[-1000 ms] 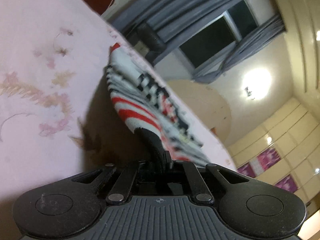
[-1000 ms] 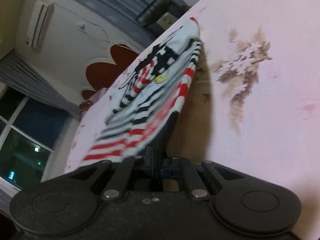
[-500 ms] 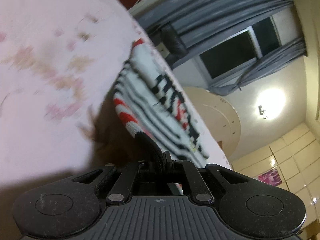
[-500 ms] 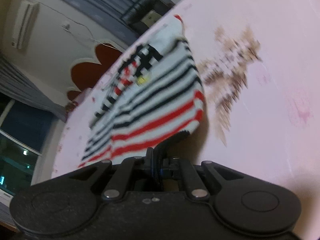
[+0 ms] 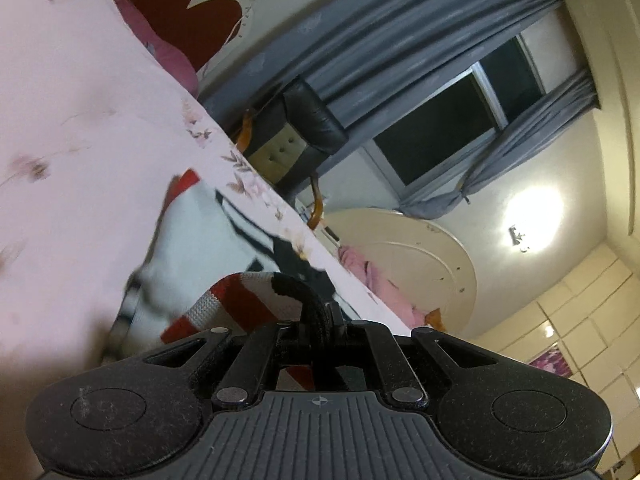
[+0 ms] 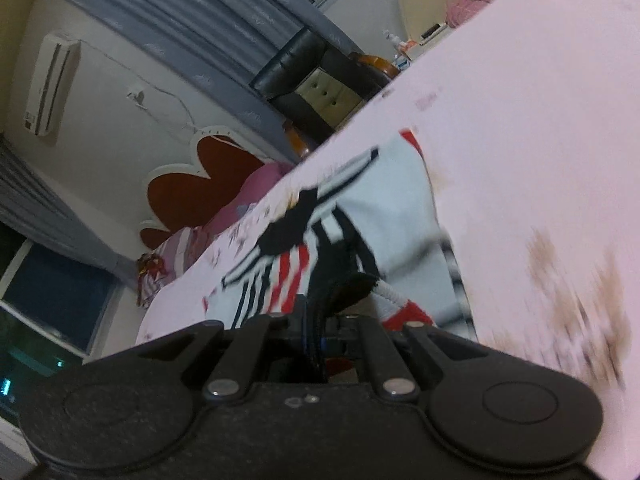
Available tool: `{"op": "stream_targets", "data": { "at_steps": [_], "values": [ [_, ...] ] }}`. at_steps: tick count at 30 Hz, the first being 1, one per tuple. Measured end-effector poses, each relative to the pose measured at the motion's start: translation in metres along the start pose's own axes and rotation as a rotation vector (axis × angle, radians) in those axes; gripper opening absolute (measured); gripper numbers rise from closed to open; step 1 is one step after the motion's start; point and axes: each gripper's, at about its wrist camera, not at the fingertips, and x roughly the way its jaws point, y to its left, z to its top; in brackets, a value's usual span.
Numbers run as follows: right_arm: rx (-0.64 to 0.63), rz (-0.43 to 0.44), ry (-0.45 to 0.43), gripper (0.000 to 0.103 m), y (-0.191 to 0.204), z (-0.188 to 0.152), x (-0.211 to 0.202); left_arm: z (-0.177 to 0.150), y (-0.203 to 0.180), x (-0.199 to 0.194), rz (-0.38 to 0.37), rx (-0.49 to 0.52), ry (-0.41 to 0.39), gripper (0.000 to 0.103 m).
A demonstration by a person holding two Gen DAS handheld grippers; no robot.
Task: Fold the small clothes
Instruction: 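Carry the held hem over the sweater body with both grippers toward the collar, then lower the hem onto the collar and open both grippers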
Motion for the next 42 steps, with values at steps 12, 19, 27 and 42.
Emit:
{"op": "stream_targets", "data": {
  "at_steps": [12,19,27,42],
  "values": [
    [0.026,-0.119,0.101,0.008,-0.031,0.086,0.172,0.053,0.046,0.157,0.105,0.039,0.157,0.005],
    [0.029,-0.08,0.047,0.028,-0.048,0.1,0.2,0.062,0.056,0.179,0.085,0.071,0.138,0.005],
    [-0.124,-0.09,-0.044,0.049,-0.031,0.116,0.18,0.068,0.018,0.171,0.084,0.301,0.053,0.064],
    [-0.724,-0.414,0.113,0.026,0.022,0.07,0.233,0.059,-0.004,0.224,0.378,0.621,0.209,0.005]
  ]
}}
